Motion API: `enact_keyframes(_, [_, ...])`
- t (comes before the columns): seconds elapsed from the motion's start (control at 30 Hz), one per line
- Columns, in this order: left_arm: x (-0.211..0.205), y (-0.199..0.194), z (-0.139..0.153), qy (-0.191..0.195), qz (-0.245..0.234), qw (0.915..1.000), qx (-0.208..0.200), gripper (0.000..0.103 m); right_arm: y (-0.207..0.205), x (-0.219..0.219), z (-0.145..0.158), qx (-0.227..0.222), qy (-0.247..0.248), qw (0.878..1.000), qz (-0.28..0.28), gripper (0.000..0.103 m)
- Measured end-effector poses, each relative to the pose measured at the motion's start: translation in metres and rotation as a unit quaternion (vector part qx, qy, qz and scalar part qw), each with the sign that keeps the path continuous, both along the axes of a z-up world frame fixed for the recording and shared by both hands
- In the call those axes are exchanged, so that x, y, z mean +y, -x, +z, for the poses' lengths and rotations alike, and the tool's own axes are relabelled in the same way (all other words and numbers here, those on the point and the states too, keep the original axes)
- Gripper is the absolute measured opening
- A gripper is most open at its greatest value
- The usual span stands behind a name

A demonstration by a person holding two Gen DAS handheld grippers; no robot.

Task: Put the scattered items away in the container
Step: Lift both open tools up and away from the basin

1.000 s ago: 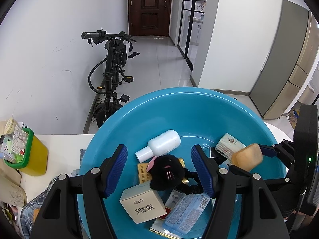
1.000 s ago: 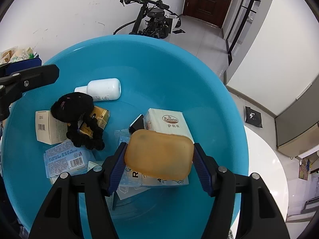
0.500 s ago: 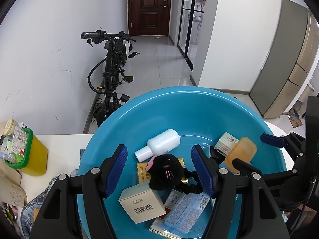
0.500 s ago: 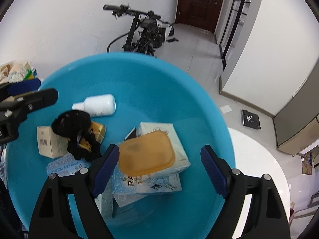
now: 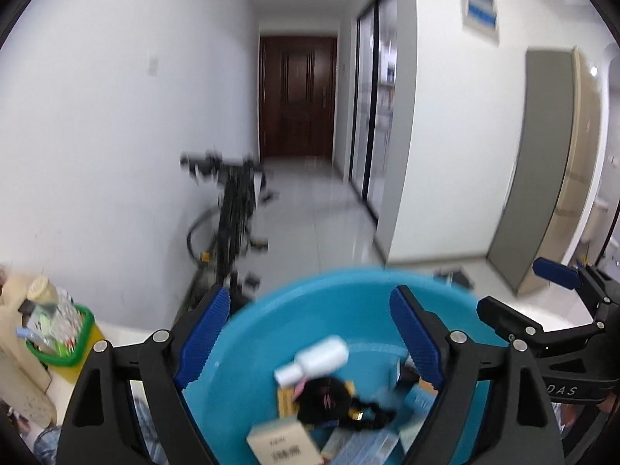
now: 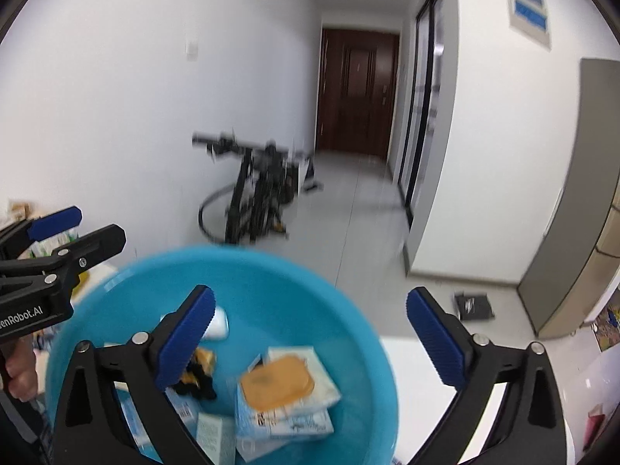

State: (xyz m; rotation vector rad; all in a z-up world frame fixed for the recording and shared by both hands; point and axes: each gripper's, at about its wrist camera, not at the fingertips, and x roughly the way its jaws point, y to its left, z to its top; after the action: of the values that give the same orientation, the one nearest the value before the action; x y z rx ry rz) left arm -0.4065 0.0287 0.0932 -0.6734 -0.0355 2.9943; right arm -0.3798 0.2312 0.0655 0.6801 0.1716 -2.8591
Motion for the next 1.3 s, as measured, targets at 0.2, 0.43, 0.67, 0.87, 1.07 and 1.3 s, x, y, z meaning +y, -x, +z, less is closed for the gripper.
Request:
enact_keyframes(0.2, [-0.005, -0.024, 0.022, -0.01, -0.001, 0.9971, 0.075, 0.099, -0.027, -0.005, 0.027, 0.093, 0.009, 0.996, -0.005, 0.102])
enact_keyframes(0.43, [-0.005, -0.044, 0.038, -0.005, 0.001, 0.9916, 0.129, 0.103, -0.039, -0.007, 0.044, 0.132, 0.023, 0.991, -0.015, 0.102])
enact_keyframes(0.67, [-0.007, -0.05, 0.044, -0.02, -0.009, 0.9916, 0.128, 0.103, -0.042, -0.001, 0.047, 0.134, 0.034, 0.99, -0.019, 0.102])
enact_keyframes(0.87, [-0.003, -0.056, 0.048, -0.015, -0.02, 0.9911, 0.131, 0.103, -0.046, -0.001, 0.048, 0.133, 0.027, 0.991, -0.02, 0.102])
enact_keyframes(1.07, [0.002, -0.064, 0.053, -0.012, -0.022, 0.9902, 0.137, 0.103, -0.054, -0.001, 0.05, 0.143, 0.025, 0.989, -0.018, 0.102])
enact_keyframes(1.3, [-0.001, -0.072, 0.053, -0.021, -0.02, 0.9906, 0.134, 0.103, -0.063, 0.001, 0.055, 0.135, 0.033, 0.99, -0.021, 0.102])
